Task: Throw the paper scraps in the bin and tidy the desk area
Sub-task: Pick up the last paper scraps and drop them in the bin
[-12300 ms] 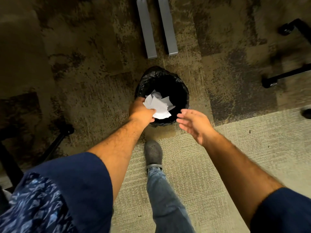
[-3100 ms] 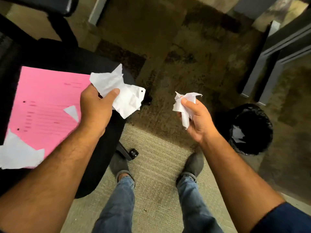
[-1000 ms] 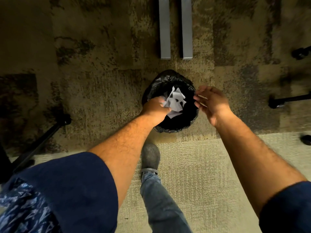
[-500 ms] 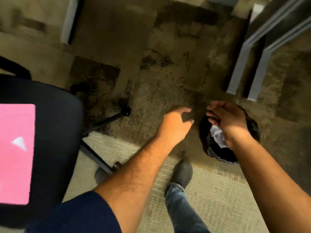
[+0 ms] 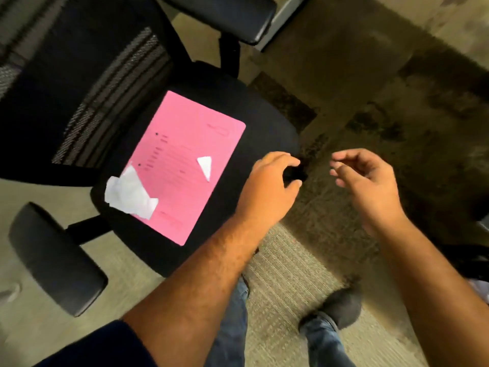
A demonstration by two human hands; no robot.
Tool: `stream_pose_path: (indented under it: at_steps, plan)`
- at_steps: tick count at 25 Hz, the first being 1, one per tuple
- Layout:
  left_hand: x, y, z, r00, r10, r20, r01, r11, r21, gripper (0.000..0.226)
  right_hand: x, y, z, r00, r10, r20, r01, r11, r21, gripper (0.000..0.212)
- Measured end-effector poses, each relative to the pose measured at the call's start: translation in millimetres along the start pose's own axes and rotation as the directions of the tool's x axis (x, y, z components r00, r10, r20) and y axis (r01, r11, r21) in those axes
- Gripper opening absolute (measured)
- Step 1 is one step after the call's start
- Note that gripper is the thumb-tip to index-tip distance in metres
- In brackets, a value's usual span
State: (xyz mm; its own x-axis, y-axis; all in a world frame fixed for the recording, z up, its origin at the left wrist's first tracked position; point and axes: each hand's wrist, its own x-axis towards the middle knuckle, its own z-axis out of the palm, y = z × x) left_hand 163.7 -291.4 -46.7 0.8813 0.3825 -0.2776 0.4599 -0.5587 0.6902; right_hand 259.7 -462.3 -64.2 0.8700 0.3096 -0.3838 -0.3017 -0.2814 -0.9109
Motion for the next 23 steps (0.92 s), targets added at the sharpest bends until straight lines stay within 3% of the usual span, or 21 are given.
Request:
stream_pose_path:
  at_steps: [6,10,13,17,23]
  plan:
    - [-23.3,-83.0,-109.5,0.989,-0.121,-0.085,0.129,0.987,0.091,0.044,-3.8,-35.3,141.6,0.967,-0.104,0.231,0.175,0.934,-0.311,0.021]
    - [-34.6,-140.9,-169.9,0.959,-0.243,-0.145,0.269,0.942,0.203,0.05,-7.6,-38.4,217.4,0.885,-0.204,0.418,0.426,0.715,-0.554,0.037]
    - [-35.9,-186.7,-212.5,0.928,-0.332,-0.169,0.363,0.906,0.216,0.051,-4.6,-30.3,261.4,0.81,-0.164,0.563,0.557,0.519,-0.649,0.058]
    - [-35.8,-227.3,-249.4,0.899,-0.389,-0.204,0.426,0.884,0.191,0.051,2.8,-14.2,285.4,0.857,-0.122,0.501,0.504,0.411,-0.76,0.072]
    - [-39.0,-264.6,-262.2,0.864,-0.468,-0.187,0.501,0.838,0.219,0.063,2.9,2.0,285.2,0.877,-0.172,0.448,0.477,0.411,-0.777,0.044]
